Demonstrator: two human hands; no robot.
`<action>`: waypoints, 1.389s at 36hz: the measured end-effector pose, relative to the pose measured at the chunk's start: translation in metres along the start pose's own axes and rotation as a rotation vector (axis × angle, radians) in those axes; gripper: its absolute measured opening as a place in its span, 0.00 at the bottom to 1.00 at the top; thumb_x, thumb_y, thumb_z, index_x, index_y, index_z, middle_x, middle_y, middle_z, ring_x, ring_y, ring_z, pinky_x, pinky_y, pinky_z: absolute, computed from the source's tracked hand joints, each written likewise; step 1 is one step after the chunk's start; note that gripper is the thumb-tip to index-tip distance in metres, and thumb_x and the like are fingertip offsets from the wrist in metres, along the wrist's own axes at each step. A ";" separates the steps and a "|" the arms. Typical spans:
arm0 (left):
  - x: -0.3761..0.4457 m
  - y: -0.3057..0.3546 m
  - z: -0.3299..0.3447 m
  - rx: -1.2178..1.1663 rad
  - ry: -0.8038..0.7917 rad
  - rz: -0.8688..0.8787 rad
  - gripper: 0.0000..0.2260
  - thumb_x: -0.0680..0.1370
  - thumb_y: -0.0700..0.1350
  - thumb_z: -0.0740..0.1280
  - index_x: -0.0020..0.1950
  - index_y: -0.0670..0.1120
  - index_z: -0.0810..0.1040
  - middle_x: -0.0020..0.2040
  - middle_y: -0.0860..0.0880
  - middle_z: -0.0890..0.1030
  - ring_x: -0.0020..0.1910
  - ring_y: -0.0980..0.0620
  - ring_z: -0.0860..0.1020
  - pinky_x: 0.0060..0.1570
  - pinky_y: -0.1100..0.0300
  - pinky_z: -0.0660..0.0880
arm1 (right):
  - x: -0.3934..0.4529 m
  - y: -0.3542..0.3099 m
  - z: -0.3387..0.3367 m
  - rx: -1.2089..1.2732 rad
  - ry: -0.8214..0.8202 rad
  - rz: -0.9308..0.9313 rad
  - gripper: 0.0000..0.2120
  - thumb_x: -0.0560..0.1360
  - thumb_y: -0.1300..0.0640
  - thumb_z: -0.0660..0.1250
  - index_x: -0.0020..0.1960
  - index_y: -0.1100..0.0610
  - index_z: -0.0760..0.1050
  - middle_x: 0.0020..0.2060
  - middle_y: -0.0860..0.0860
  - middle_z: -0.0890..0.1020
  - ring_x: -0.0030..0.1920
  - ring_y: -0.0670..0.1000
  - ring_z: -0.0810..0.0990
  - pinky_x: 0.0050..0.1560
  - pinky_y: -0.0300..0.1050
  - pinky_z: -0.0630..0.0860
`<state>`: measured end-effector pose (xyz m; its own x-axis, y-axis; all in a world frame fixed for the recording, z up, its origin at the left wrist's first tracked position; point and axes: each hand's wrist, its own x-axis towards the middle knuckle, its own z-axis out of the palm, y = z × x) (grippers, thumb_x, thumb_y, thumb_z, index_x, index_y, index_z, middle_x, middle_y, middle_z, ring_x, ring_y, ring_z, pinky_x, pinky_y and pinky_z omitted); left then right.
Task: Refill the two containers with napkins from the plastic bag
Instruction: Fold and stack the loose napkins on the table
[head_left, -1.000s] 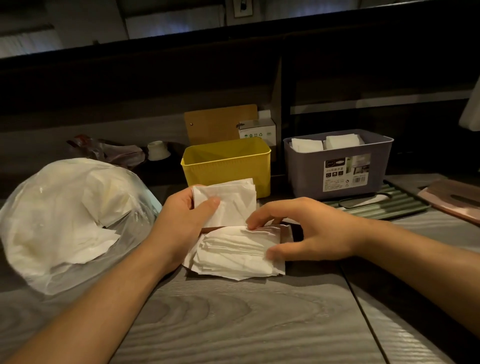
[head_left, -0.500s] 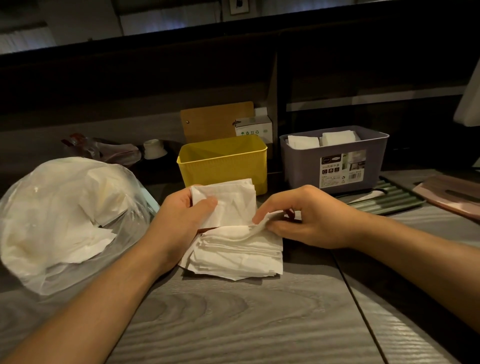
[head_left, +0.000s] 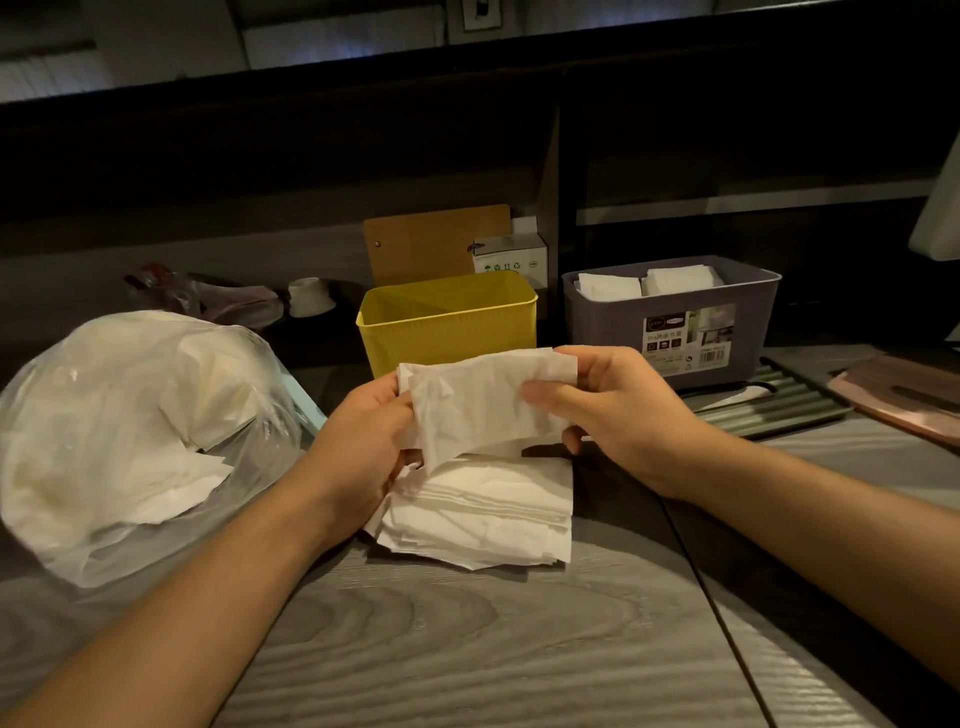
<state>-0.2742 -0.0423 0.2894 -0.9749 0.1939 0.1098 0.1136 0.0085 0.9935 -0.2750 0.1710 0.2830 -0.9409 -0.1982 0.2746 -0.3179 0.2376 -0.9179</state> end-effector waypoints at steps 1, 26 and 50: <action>0.000 0.000 0.000 -0.040 -0.003 -0.021 0.10 0.83 0.48 0.60 0.58 0.53 0.81 0.54 0.53 0.86 0.55 0.52 0.84 0.53 0.55 0.80 | 0.001 0.000 0.002 -0.006 0.007 0.021 0.07 0.79 0.54 0.69 0.56 0.50 0.83 0.47 0.47 0.86 0.32 0.52 0.75 0.35 0.43 0.75; 0.004 -0.001 -0.002 -0.181 0.065 -0.142 0.14 0.85 0.51 0.57 0.63 0.48 0.77 0.57 0.48 0.86 0.56 0.49 0.84 0.56 0.51 0.78 | 0.001 -0.001 -0.006 0.239 0.066 0.211 0.10 0.84 0.60 0.59 0.54 0.56 0.80 0.54 0.60 0.80 0.46 0.59 0.74 0.32 0.43 0.70; 0.000 0.007 0.002 -0.166 0.049 -0.165 0.14 0.86 0.49 0.55 0.61 0.47 0.78 0.54 0.48 0.87 0.52 0.51 0.85 0.49 0.55 0.80 | -0.003 -0.029 -0.011 0.506 -0.054 0.025 0.12 0.75 0.55 0.65 0.56 0.59 0.79 0.56 0.58 0.82 0.52 0.59 0.83 0.38 0.44 0.80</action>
<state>-0.2733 -0.0404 0.2959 -0.9861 0.1558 -0.0572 -0.0773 -0.1260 0.9890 -0.2644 0.1752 0.3116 -0.9360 -0.2499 0.2479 -0.1867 -0.2446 -0.9515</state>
